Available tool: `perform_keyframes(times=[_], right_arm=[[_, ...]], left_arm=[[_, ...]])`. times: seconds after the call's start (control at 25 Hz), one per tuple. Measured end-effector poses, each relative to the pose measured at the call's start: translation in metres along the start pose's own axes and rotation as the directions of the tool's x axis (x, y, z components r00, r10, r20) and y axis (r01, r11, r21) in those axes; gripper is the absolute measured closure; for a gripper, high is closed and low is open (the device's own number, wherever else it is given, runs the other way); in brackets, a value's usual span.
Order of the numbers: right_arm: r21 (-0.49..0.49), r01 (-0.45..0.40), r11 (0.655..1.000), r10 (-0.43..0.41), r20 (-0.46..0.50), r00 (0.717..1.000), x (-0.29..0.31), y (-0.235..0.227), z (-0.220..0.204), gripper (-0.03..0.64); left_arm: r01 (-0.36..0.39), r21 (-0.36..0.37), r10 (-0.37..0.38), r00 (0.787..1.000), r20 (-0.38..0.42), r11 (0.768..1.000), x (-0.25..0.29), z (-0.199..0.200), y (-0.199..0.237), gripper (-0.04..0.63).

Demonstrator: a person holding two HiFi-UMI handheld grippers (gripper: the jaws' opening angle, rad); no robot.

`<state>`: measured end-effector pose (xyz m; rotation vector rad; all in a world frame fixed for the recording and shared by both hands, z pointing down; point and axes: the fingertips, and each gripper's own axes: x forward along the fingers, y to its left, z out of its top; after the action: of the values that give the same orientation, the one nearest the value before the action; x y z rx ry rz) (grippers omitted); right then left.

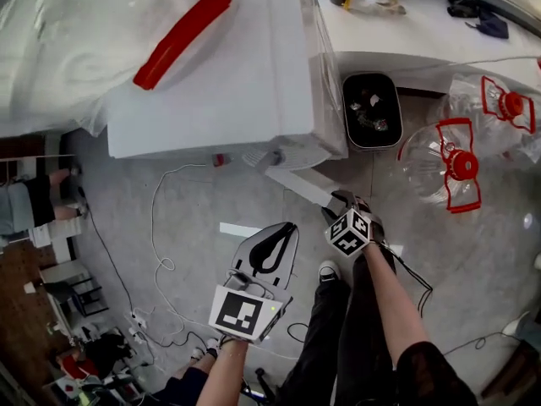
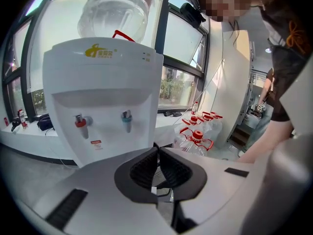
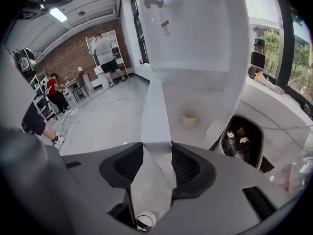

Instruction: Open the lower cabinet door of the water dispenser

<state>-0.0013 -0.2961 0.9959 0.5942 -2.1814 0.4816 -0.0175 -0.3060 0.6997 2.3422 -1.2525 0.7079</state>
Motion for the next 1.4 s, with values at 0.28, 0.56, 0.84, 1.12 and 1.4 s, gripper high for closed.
perform_keyframes(times=[0.28, 0.56, 0.84, 1.12, 1.4], right_arm=[[0.000, -0.115, 0.993, 0.115, -0.006, 0.993, 0.015, 0.100, 0.017, 0.420], [-0.073, -0.223, 0.972, 0.223, -0.019, 0.975, 0.047, 0.194, 0.049, 0.409], [-0.168, -0.285, 0.944, 0.283, -0.035, 0.958, 0.064, 0.254, 0.087, 0.390], [-0.221, -0.283, 0.933, 0.289, -0.007, 0.957, 0.041, 0.285, 0.130, 0.395], [-0.100, -0.258, 0.961, 0.271, 0.157, 0.950, -0.100, 0.295, 0.206, 0.453]], left_arm=[[-0.073, -0.061, 0.073, 0.997, 0.003, 0.995, -0.071, -0.044, 0.017, 0.569], [-0.220, -0.125, 0.219, 0.975, -0.024, 0.968, -0.155, -0.098, 0.059, 0.569], [-0.346, -0.217, 0.345, 0.938, -0.042, 0.913, -0.237, -0.142, 0.073, 0.569], [-0.380, -0.278, 0.382, 0.923, -0.048, 0.882, -0.289, -0.169, 0.077, 0.569], [-0.324, -0.261, 0.346, 0.937, 0.041, 0.909, -0.333, -0.108, 0.051, 0.569]])
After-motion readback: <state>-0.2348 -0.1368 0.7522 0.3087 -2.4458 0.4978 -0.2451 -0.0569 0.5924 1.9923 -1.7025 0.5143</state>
